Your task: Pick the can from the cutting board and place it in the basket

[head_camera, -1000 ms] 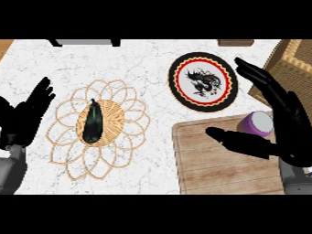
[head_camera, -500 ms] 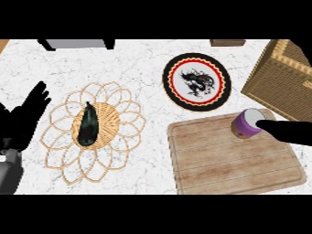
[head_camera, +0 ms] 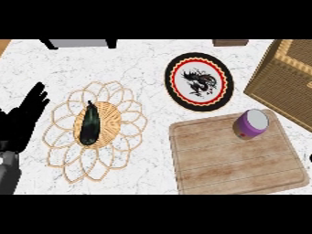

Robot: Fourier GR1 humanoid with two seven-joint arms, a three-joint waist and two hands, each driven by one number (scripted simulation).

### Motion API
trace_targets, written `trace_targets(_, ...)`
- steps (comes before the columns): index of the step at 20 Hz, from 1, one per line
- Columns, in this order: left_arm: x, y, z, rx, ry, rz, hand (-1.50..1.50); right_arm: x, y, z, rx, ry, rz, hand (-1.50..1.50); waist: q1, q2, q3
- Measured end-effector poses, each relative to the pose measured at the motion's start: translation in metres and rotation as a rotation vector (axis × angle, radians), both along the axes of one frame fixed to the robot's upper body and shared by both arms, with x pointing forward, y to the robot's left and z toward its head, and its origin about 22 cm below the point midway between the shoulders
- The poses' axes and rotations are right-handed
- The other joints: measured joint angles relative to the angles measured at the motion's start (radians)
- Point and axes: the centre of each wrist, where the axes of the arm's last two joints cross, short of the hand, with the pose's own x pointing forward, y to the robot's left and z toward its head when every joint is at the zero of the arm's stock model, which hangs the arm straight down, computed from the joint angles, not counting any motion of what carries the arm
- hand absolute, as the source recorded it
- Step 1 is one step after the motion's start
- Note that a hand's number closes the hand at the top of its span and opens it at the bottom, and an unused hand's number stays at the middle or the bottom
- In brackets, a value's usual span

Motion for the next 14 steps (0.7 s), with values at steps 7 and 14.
trace_targets(7,0.005,-0.002,0.007,-0.007,0.003,0.002,0.0,-0.035,-0.027,0.018,0.105,0.072,0.092,-1.5,-0.005,0.003,0.002)
trace_targets(14,0.005,-0.007,0.008,-0.006,-0.008,-0.008,0.0,-0.065,-0.056,-0.002,0.203,0.029,0.079,-1.5,0.007,0.008,0.004)
